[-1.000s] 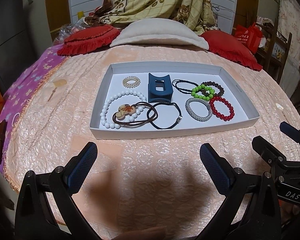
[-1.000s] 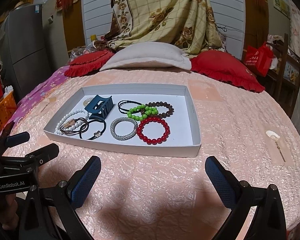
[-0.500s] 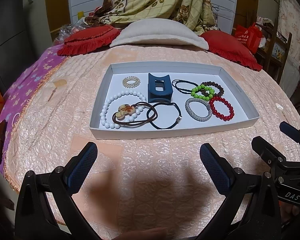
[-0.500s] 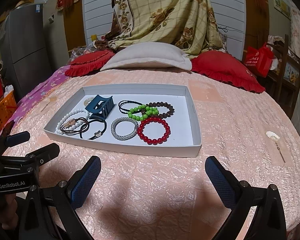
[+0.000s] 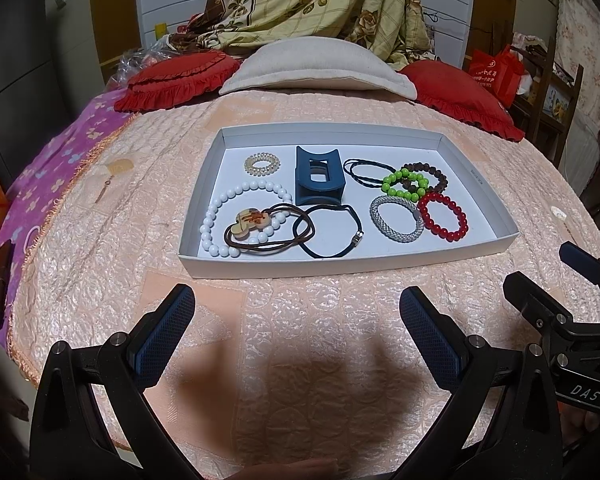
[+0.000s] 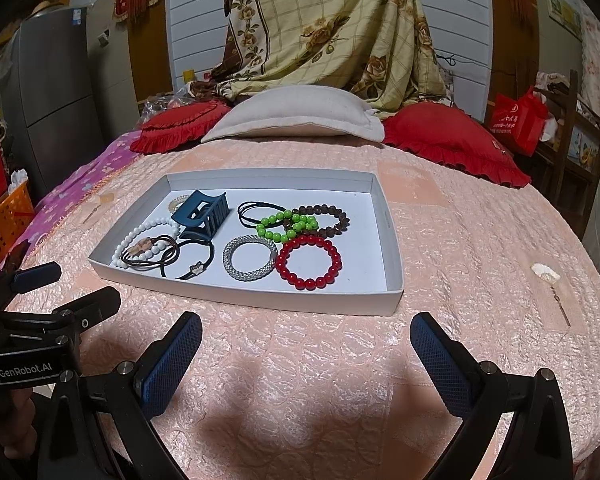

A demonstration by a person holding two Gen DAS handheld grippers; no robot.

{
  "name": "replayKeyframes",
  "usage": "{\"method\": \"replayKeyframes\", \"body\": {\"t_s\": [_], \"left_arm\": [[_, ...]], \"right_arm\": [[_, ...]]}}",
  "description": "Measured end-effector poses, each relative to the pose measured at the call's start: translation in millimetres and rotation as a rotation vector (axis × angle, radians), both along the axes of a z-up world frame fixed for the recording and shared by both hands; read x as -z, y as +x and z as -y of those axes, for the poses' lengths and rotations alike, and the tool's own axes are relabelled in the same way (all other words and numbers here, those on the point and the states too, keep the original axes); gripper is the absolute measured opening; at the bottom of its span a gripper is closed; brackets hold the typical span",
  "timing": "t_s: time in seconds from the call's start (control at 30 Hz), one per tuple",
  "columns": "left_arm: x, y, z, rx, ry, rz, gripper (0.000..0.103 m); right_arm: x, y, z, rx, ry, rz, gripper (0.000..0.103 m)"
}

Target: Organize jewelry

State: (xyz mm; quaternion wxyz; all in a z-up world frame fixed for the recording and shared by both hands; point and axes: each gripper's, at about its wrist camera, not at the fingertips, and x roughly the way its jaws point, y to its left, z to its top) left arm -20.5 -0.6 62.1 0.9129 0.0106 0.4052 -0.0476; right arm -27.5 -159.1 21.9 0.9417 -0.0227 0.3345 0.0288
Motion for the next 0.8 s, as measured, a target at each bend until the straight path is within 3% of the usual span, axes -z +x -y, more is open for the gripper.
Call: {"method": "replayKeyframes", "body": {"t_s": [0.8], "left_arm": [[-0.6, -1.8, 0.8, 0.001, 0.005, 0.013, 0.103]], "right_arm": [[0.3, -0.2, -0.4, 0.001, 0.000, 0.001, 0.103]]}}
